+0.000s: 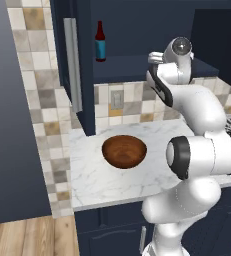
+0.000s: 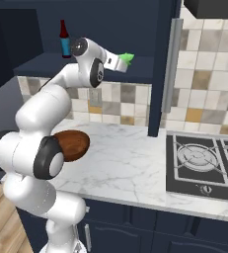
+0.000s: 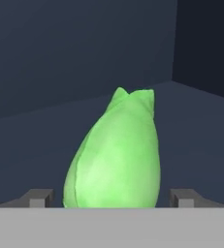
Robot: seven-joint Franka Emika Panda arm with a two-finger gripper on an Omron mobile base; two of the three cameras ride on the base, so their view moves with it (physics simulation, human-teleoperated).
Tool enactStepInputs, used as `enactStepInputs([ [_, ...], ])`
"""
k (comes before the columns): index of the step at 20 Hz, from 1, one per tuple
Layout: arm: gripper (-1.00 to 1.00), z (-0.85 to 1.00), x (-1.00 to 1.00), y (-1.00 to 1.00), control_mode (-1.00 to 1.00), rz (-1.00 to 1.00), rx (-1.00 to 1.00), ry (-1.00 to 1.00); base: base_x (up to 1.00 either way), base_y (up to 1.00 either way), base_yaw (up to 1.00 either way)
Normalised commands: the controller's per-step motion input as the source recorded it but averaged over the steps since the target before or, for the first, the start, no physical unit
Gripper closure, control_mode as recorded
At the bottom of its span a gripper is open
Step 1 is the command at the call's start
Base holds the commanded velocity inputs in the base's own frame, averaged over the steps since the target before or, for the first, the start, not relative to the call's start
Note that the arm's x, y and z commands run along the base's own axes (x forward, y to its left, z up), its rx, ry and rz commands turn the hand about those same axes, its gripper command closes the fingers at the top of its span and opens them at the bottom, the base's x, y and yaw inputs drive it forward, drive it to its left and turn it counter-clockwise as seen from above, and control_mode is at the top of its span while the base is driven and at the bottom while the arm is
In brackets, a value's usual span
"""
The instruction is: Pick the corn from the cabinet and place it in the bowl. Then pick the bowl and place it in the sink. Then turn on the sink facuet.
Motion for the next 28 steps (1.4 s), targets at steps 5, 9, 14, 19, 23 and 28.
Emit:
enactStepInputs([
  [5, 1.00, -0.12, 0.00, -0.07, -1.00, 0.00, 0.00, 0.00, 0.00, 0.00, 0.00],
  [9, 1.00, -0.05, 0.13, -0.01, -1.00, 0.00, 0.00, 0.00, 0.00, 0.00, 0.00],
  [14, 1.00, 0.00, -0.35, 0.00, -1.00, 0.00, 0.00, -0.14, 0.00, 0.00, 0.00],
  [19, 1.00, 0.00, -1.00, 0.12, -1.00, 0.00, -0.01, -0.20, 0.00, 0.00, 0.00],
  [23, 1.00, -0.02, -1.00, 0.09, -1.00, 0.04, 0.00, -0.11, 0.00, 0.00, 0.00],
  [28, 1.00, 0.03, -1.00, 0.04, -1.00, 0.06, 0.00, -0.03, 0.00, 0.00, 0.00],
])
